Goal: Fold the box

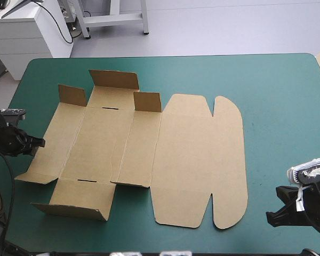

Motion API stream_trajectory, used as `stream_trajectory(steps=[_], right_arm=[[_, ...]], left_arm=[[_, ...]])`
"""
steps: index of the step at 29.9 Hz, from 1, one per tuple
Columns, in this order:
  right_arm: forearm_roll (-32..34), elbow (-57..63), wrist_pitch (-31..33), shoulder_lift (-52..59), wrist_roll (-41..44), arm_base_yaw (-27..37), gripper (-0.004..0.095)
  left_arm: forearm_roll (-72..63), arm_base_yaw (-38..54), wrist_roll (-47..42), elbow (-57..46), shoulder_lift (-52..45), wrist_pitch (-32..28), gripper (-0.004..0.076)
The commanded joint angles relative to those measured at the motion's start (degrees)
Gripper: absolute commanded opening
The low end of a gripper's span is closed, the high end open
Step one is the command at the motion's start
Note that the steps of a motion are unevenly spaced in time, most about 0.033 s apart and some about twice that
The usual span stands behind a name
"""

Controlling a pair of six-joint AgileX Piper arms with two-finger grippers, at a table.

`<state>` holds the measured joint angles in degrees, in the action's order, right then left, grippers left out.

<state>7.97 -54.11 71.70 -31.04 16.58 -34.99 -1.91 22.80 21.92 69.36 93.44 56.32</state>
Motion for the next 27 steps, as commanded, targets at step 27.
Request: stream_trajectory(steps=[27], right_arm=[[0.2, -1.2, -0.3, -0.4, -0.4, 0.2, -0.0002]], left_arm=[[-38.9, 0.1, 8.8, 1.9, 6.7, 18.0, 0.0614]])
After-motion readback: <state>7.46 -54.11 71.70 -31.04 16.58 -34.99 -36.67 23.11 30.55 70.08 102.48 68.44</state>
